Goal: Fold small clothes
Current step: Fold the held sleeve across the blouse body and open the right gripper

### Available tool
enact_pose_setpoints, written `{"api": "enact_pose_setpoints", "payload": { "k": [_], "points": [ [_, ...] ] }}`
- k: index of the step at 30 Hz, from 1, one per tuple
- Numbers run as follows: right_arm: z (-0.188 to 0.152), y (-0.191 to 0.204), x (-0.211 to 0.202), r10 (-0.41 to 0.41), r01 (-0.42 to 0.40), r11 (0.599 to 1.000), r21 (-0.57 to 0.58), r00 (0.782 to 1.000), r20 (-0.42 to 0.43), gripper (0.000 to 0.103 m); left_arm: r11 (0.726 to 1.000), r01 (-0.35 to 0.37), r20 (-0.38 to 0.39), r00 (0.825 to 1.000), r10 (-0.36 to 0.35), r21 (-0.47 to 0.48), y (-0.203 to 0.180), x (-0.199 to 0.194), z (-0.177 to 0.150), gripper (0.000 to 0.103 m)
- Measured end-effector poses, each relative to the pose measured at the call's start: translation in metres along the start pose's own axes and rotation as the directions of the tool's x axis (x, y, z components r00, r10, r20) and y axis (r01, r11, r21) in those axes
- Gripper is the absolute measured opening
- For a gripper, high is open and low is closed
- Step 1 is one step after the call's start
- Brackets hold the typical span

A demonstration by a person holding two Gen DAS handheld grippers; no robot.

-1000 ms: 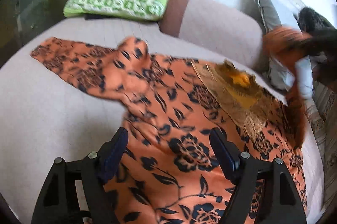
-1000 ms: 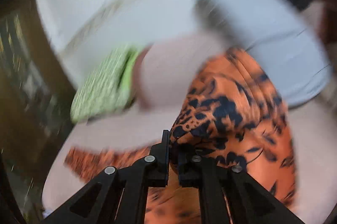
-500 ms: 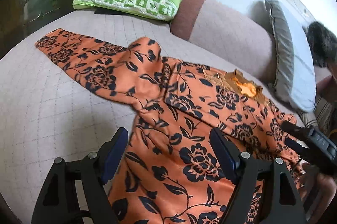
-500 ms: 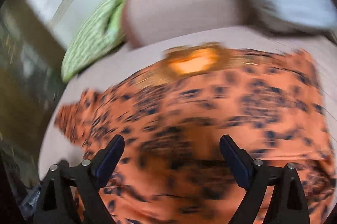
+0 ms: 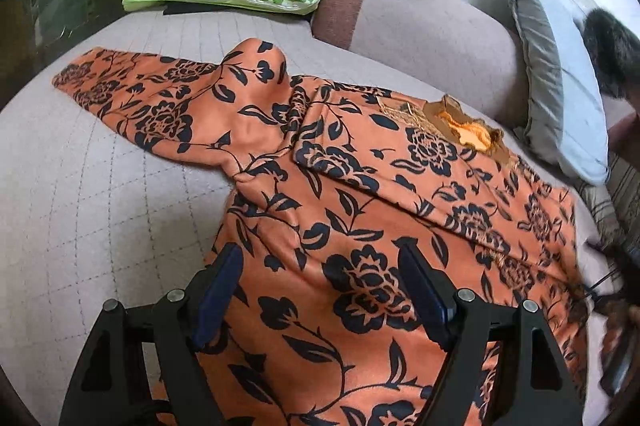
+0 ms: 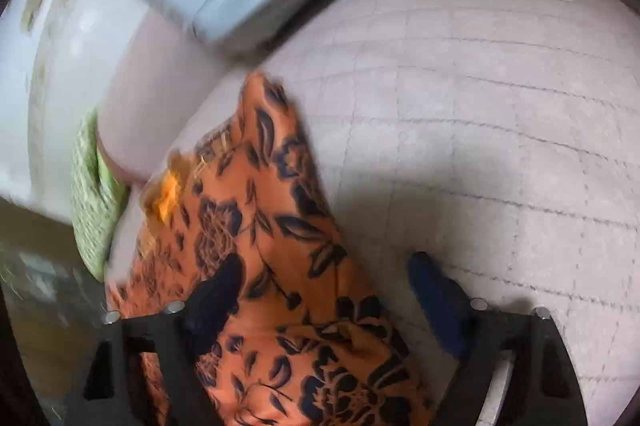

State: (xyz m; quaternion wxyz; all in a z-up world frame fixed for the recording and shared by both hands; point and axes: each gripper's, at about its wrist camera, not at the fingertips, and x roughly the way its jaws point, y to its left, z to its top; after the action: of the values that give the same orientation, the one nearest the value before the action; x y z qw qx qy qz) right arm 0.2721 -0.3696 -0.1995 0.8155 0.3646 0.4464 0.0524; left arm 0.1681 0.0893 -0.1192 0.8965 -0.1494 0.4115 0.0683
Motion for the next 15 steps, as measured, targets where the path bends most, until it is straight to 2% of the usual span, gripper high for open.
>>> {"api": "enact_pose_setpoints", "payload": {
  "k": [1,2,3,5,7,8,9,10,11,12,14,15],
  "points": [
    [0.001,0.020,-0.010,0.039,-0.037,0.996,-0.080,0.999,0.023,0.086,1.000,0.008,0.001,1.000,-0.008,-0.004,0.000,-0.001,0.000,0.080],
    [0.003,0.034,-0.015,0.044,-0.039,0.990,-0.132,0.998,0.034,0.086,1.000,0.019,0.002,1.000,-0.019,-0.011,-0.001,-0.001,0.001,0.080],
    [0.006,0.045,-0.018,0.027,-0.018,0.984,-0.179,0.999,0.047,0.086,1.000,0.029,0.004,1.000,-0.029,-0.013,-0.002,-0.002,0.002,0.080],
    [0.020,0.063,-0.013,-0.084,0.108,0.958,-0.266,0.991,0.100,0.086,0.999,0.044,0.008,0.999,-0.044,0.004,-0.007,-0.003,0.002,0.080],
    [0.037,0.051,0.007,-0.182,0.210,0.942,-0.262,0.975,0.124,0.084,0.999,0.039,0.015,0.999,-0.040,0.036,-0.010,-0.005,0.002,0.080],
    [0.044,0.036,0.030,-0.274,0.287,0.930,-0.231,0.958,0.088,0.081,0.998,0.033,0.018,0.999,-0.033,0.044,-0.010,-0.005,0.003,0.080],
    [0.053,0.010,0.047,-0.341,0.339,0.923,-0.179,0.940,0.022,0.059,0.999,0.035,0.018,0.999,-0.035,0.038,-0.008,-0.005,0.004,0.080],
    [0.055,0.003,0.040,-0.314,0.318,0.937,-0.145,0.948,0.050,0.056,0.999,0.039,0.016,0.999,-0.040,0.031,-0.006,-0.005,0.005,0.080],
    [0.057,0.009,0.031,-0.341,0.349,0.926,-0.142,0.937,0.081,0.052,0.999,0.045,0.015,0.999,-0.045,0.019,-0.004,-0.005,0.006,0.080],
    [0.057,0.017,0.022,-0.367,0.382,0.910,-0.161,0.923,0.115,0.051,0.999,0.050,0.019,0.999,-0.050,0.007,-0.001,-0.006,0.008,0.080],
    [0.053,0.036,-0.004,-0.425,0.471,0.859,-0.199,0.874,0.236,0.058,0.998,0.058,0.024,0.998,-0.058,-0.011,0.003,-0.007,0.011,0.080],
    [0.050,0.041,-0.013,-0.415,0.467,0.863,-0.194,0.873,0.255,0.059,0.998,0.063,0.027,0.998,-0.063,-0.014,0.004,-0.008,0.012,0.080]
  ]
}}
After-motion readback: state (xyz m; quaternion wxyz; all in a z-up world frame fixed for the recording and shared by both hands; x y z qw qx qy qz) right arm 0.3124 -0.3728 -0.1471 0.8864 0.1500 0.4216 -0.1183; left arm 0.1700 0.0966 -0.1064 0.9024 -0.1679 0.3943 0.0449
